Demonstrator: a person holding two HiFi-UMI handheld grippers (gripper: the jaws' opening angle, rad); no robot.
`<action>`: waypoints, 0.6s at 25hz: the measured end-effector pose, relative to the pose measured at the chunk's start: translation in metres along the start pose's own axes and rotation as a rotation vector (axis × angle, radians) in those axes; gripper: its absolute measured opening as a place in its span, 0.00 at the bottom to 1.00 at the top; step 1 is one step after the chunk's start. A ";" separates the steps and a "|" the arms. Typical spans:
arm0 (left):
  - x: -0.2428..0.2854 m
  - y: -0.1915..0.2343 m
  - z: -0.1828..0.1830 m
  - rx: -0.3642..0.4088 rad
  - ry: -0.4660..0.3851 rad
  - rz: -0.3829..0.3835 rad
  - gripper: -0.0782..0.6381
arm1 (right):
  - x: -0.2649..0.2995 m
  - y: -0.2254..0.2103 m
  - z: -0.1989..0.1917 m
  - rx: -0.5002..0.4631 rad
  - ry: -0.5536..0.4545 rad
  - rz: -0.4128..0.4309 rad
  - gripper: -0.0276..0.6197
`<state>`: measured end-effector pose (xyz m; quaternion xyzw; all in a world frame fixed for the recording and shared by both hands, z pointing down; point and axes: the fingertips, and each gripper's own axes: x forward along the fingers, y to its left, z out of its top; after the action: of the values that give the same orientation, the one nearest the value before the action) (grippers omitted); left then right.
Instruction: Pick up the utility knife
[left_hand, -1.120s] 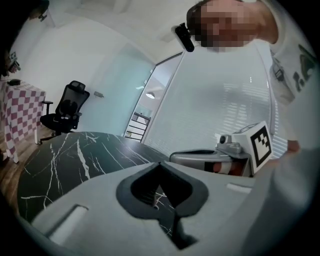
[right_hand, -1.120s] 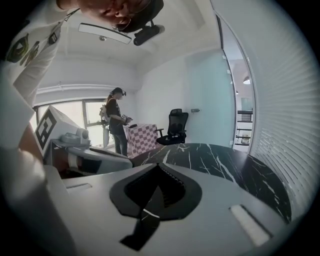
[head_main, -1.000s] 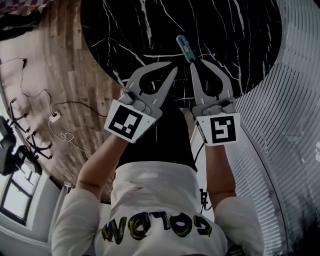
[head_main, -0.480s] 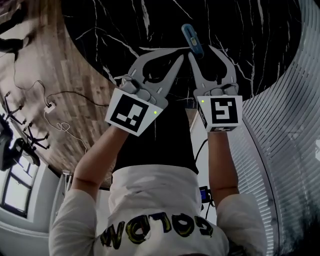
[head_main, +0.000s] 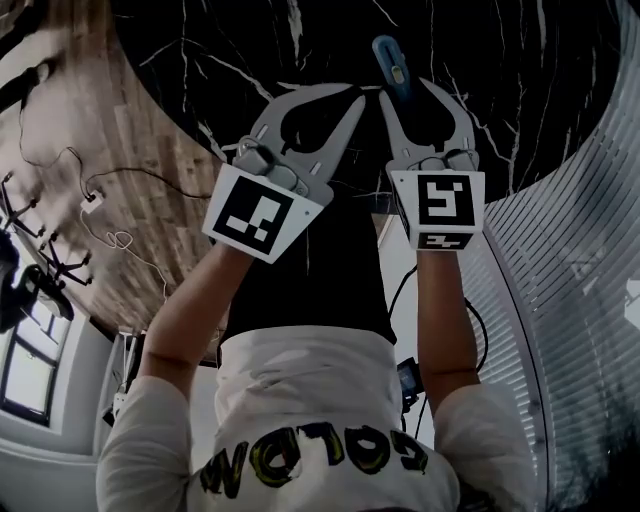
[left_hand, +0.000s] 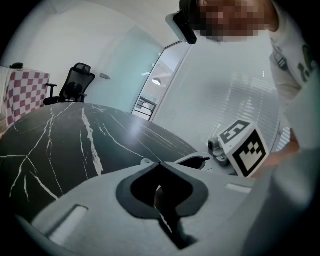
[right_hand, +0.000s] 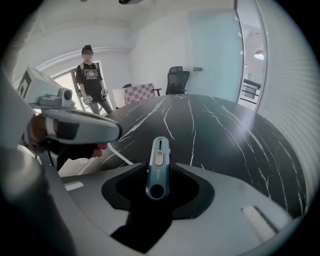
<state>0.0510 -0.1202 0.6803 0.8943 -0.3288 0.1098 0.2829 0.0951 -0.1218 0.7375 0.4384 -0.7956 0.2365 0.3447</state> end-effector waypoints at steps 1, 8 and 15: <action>-0.001 0.001 0.001 -0.001 -0.003 0.003 0.11 | 0.000 0.000 0.000 -0.002 0.005 0.004 0.27; -0.012 -0.001 0.016 -0.007 -0.024 0.025 0.11 | -0.008 -0.005 0.006 -0.006 -0.008 -0.014 0.24; -0.032 -0.014 0.043 0.010 -0.057 0.045 0.11 | -0.046 -0.006 0.043 0.005 -0.107 -0.029 0.24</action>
<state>0.0356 -0.1194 0.6271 0.8908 -0.3565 0.0921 0.2663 0.1036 -0.1293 0.6749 0.4629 -0.8059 0.2096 0.3038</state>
